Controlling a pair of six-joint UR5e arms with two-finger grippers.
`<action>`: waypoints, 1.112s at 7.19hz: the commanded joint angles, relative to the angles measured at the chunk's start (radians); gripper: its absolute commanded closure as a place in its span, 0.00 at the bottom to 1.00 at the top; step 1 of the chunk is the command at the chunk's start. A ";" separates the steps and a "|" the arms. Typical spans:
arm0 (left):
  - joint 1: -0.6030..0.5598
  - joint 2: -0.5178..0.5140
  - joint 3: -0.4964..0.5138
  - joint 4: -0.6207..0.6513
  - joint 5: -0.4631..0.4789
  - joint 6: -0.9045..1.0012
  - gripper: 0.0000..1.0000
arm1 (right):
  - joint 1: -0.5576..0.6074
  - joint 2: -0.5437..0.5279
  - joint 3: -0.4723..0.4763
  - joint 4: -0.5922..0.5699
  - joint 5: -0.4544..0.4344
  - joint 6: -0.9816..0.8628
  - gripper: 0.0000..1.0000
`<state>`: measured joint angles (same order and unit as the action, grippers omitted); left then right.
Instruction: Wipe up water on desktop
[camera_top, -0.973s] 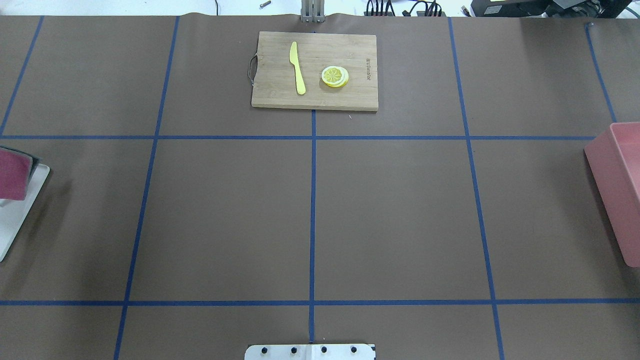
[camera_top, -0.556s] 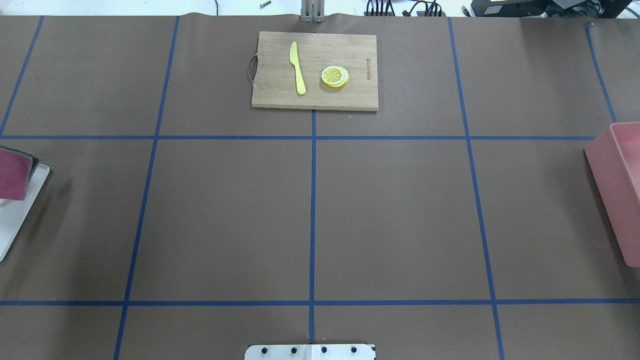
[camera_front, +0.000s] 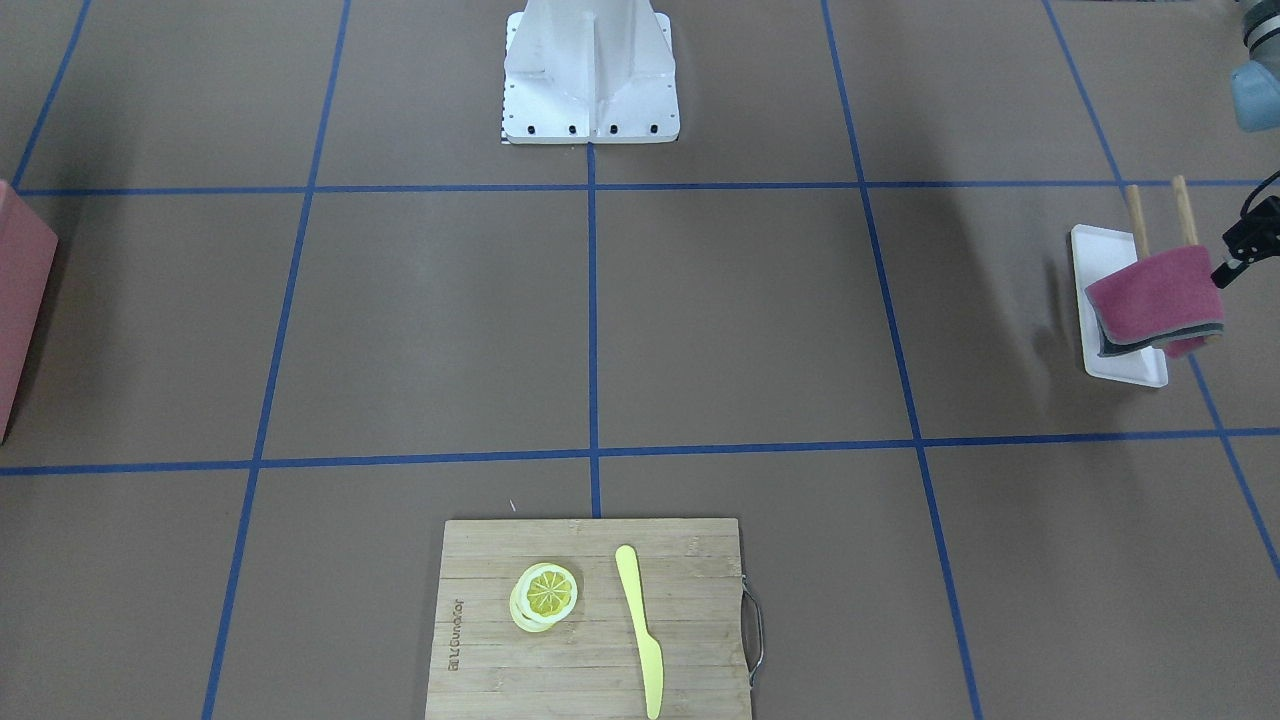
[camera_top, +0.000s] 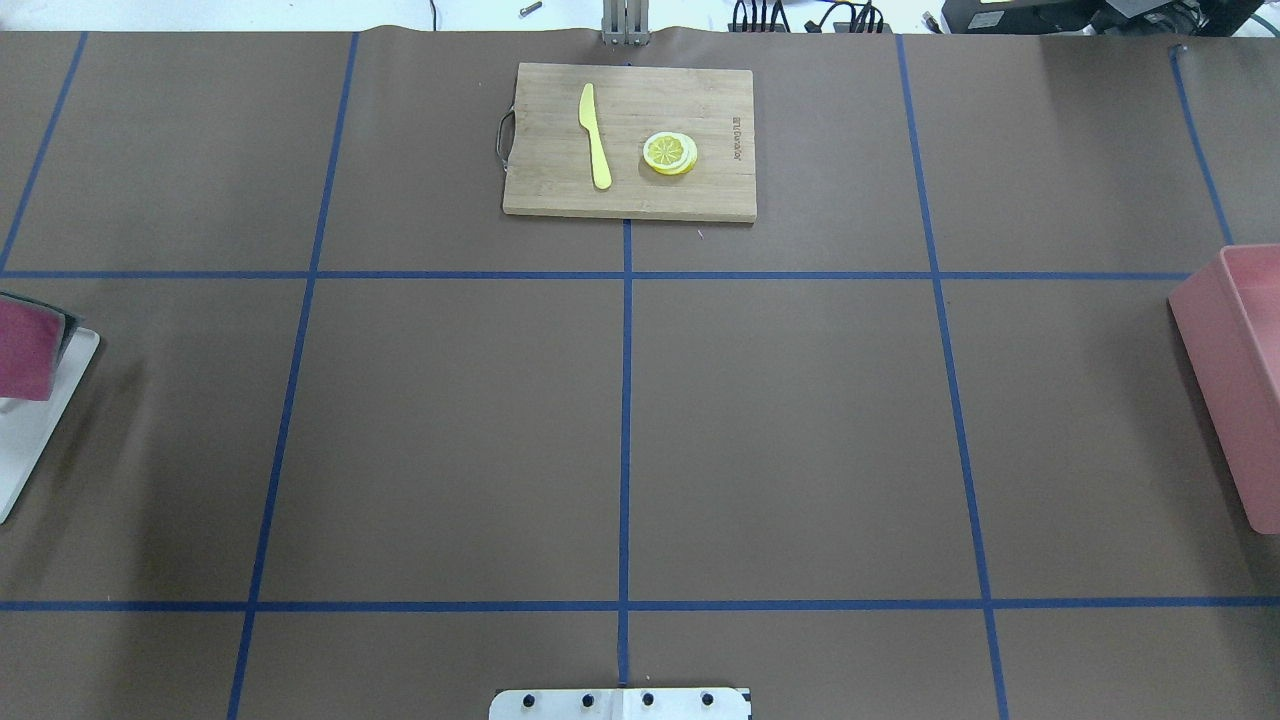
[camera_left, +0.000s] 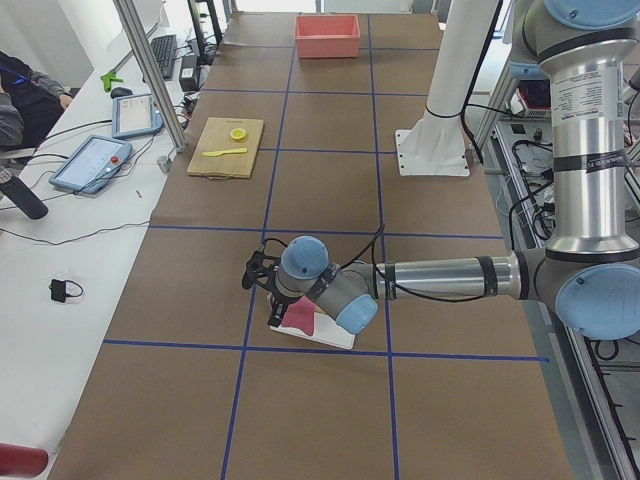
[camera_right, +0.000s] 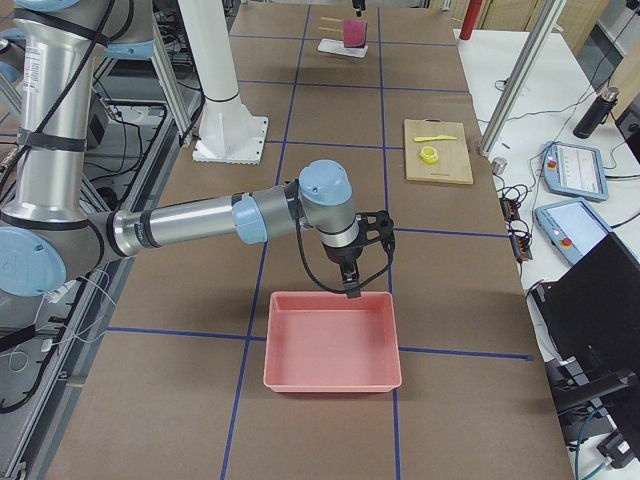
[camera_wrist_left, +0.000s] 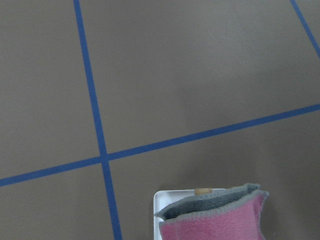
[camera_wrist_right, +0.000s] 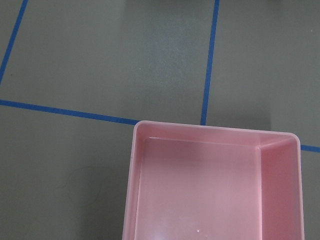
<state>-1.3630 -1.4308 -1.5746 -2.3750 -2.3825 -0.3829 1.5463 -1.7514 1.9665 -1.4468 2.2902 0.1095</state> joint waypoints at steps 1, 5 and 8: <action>0.039 0.003 0.002 -0.015 -0.007 -0.013 0.42 | 0.000 -0.003 0.000 -0.001 0.000 -0.002 0.00; 0.041 0.003 0.007 -0.015 -0.007 -0.013 0.82 | 0.000 -0.003 0.000 -0.001 0.000 0.001 0.00; 0.036 0.004 0.007 -0.016 -0.009 -0.011 1.00 | 0.000 -0.002 0.000 -0.001 0.000 0.002 0.00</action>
<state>-1.3257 -1.4272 -1.5670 -2.3913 -2.3903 -0.3954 1.5462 -1.7535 1.9666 -1.4470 2.2902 0.1114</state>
